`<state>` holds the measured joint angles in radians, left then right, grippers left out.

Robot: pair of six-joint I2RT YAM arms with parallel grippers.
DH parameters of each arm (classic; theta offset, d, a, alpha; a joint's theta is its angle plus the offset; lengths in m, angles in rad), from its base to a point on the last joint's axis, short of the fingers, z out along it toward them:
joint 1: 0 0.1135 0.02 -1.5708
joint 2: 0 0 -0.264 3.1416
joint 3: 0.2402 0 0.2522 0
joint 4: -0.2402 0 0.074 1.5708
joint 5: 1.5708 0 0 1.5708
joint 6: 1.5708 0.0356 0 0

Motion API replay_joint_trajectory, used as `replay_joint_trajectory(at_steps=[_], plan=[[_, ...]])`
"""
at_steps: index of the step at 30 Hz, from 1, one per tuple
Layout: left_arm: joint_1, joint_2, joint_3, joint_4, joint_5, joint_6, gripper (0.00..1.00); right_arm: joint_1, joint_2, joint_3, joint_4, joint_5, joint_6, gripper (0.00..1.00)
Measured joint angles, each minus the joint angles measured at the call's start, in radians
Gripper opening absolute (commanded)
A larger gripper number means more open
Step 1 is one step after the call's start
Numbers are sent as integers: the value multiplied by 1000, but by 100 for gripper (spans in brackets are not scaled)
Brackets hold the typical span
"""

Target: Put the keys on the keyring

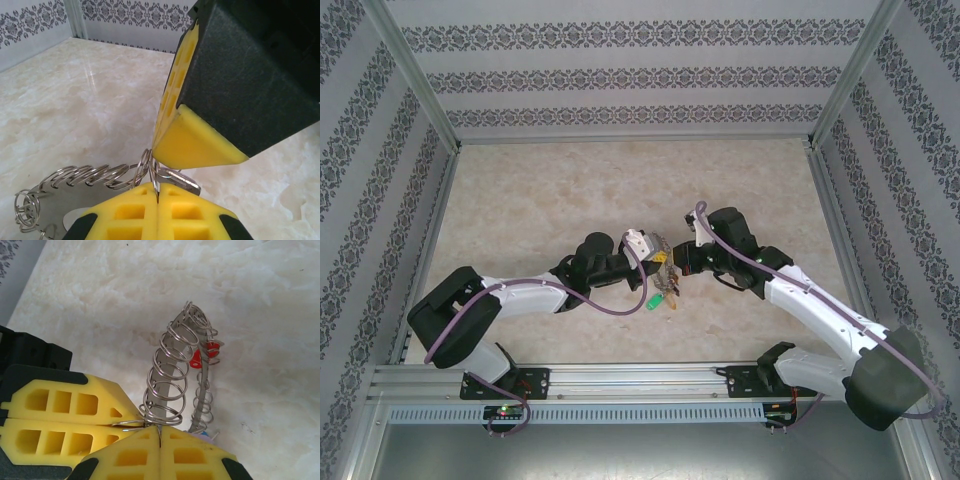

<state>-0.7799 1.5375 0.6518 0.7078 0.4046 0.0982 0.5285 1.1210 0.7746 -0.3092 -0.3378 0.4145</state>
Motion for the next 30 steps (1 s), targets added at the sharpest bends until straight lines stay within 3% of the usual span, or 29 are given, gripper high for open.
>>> replay_joint_trajectory(at_steps=[24,30], plan=[[-5,1,-6,42,5,-29,0,4,-55,-14,5,14,-48,0],[-6,5,-6,42,5,-30,8,13,-69,-12,6,11,-98,0]])
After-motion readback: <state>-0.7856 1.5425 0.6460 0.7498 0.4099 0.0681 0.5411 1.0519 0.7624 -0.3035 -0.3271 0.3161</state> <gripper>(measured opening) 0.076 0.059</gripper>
